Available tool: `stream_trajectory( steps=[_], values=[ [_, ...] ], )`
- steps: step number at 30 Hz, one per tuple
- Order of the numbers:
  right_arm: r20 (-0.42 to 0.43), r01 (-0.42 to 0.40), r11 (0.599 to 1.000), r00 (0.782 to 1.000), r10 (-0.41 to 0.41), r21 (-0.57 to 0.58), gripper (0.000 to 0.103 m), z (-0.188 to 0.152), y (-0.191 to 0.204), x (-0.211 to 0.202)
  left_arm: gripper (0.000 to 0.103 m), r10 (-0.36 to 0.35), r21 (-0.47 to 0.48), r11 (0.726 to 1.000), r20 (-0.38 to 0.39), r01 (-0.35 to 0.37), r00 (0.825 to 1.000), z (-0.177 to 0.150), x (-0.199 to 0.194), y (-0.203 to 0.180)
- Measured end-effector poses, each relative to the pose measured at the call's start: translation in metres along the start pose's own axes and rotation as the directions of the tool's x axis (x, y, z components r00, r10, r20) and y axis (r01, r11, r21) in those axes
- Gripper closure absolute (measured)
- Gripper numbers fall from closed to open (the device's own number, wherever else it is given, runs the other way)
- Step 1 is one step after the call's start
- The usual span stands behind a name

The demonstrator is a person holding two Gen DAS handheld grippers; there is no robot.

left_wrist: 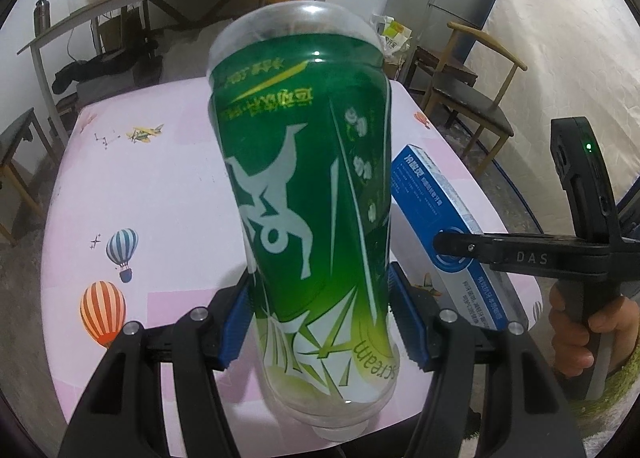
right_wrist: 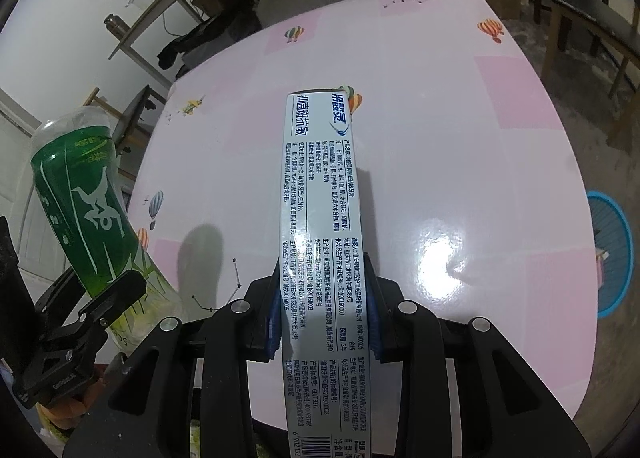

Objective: Collect trash
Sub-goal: 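Lift the toothpaste box with the right gripper while the left lifts the green bottle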

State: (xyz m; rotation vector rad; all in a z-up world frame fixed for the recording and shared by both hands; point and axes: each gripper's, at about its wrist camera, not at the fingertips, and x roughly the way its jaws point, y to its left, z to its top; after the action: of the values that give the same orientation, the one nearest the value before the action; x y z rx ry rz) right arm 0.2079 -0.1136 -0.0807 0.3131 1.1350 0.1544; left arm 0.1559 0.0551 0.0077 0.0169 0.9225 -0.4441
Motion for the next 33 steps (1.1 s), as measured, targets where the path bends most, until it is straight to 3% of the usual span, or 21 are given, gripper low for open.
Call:
stream_trajectory(
  steps=[33],
  values=[
    [0.038, -0.009, 1.0, 0.999, 0.01, -0.017, 0.072, -0.005, 0.002, -0.017, 0.042, 0.023, 0.037, 0.999, 0.061, -0.025, 0.998, 0.002, -0.019, -0.015]
  ],
)
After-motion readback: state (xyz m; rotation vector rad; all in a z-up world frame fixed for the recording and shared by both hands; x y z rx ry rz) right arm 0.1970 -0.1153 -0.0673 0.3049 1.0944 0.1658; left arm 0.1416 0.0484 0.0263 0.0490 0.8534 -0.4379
